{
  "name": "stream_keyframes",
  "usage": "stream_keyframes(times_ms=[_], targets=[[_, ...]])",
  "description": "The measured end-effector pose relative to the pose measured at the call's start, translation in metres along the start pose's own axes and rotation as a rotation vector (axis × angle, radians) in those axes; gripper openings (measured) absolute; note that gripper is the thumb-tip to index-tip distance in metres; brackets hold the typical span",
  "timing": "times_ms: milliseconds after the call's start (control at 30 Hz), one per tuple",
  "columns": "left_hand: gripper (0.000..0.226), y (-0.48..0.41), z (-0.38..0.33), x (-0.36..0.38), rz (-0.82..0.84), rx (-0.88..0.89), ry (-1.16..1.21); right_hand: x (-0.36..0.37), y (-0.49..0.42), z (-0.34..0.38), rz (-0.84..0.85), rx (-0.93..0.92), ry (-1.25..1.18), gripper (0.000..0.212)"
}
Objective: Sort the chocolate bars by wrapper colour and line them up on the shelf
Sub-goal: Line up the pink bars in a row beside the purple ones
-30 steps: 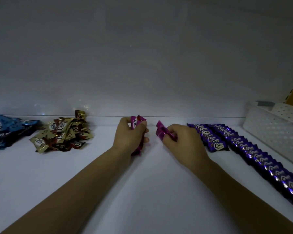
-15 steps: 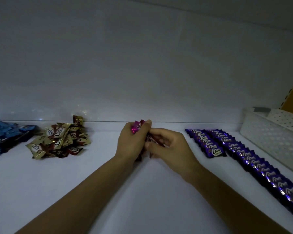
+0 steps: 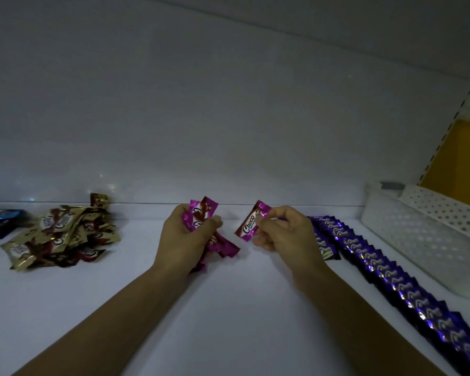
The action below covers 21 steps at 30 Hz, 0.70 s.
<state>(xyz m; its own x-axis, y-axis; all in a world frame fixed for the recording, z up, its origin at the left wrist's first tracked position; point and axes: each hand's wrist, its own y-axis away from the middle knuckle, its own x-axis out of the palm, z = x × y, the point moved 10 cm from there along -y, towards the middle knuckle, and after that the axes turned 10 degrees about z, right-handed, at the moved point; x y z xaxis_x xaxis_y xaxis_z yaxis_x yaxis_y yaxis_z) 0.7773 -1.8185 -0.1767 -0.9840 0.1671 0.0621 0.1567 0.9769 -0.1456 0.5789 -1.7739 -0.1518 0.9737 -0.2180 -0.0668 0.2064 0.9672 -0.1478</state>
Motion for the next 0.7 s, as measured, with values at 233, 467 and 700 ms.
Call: stream_keyframes(times_ms=[233, 467, 700], targets=[[0.021, 0.003, -0.006, 0.011, 0.029, 0.089, -0.193, -0.013, 0.003, 0.019, -0.032, -0.186, 0.846, 0.029], [0.021, 0.0, -0.005, 0.013, 0.038, 0.115, -0.235, 0.015, 0.01, 0.024, 0.199, -0.314, 1.116, 0.012], [0.02, 0.0, -0.001, 0.011, 0.036, 0.111, -0.24, 0.013, 0.013, 0.034, 0.218, -0.235, 1.418, 0.015]])
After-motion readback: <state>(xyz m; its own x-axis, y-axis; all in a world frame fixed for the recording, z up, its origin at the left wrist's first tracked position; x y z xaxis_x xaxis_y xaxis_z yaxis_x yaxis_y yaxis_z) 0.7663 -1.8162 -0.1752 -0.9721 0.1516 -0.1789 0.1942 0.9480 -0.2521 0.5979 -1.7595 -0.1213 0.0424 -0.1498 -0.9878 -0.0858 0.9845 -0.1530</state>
